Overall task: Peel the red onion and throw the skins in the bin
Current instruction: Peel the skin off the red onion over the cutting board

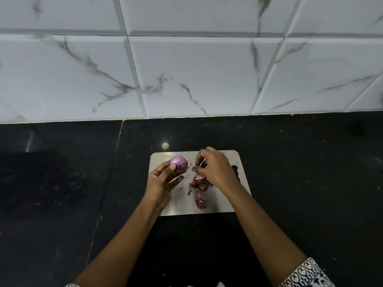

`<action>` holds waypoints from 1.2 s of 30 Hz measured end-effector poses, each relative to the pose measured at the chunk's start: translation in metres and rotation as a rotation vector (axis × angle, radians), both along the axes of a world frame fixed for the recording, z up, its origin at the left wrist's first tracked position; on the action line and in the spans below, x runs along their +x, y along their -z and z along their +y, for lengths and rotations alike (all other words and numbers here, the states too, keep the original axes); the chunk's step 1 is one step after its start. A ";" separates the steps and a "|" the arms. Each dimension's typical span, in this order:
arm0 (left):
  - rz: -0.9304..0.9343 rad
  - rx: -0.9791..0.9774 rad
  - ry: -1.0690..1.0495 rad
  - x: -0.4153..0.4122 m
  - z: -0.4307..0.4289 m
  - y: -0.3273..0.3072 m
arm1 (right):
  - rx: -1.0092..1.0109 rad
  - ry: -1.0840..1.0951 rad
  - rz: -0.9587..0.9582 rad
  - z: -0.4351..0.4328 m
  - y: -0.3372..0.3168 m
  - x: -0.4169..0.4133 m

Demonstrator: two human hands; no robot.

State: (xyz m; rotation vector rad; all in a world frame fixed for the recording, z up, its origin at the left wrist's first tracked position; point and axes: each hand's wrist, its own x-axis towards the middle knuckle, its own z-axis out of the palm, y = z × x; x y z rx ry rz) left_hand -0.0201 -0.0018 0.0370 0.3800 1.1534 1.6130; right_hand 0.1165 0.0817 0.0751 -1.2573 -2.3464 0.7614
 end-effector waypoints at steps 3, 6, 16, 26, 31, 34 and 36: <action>-0.037 -0.009 0.042 0.000 0.000 -0.003 | 0.031 -0.142 0.104 -0.001 -0.004 0.003; -0.046 -0.010 0.080 0.000 0.000 -0.004 | 0.123 -0.255 0.101 0.000 -0.011 0.003; 0.012 -0.063 0.153 0.002 0.005 -0.006 | 0.204 -0.316 0.042 0.006 -0.014 0.001; 0.047 -0.112 0.315 -0.001 0.002 -0.005 | -0.062 -0.502 -0.126 0.022 -0.028 0.007; -0.020 -0.149 0.313 -0.001 0.002 -0.004 | 0.032 -0.538 -0.173 0.017 -0.024 0.006; -0.115 -0.184 0.299 0.003 0.003 -0.006 | 0.046 -0.510 -0.130 0.016 -0.018 0.008; -0.177 -0.212 0.285 0.007 0.004 -0.007 | 0.039 -0.494 -0.097 0.015 -0.015 0.009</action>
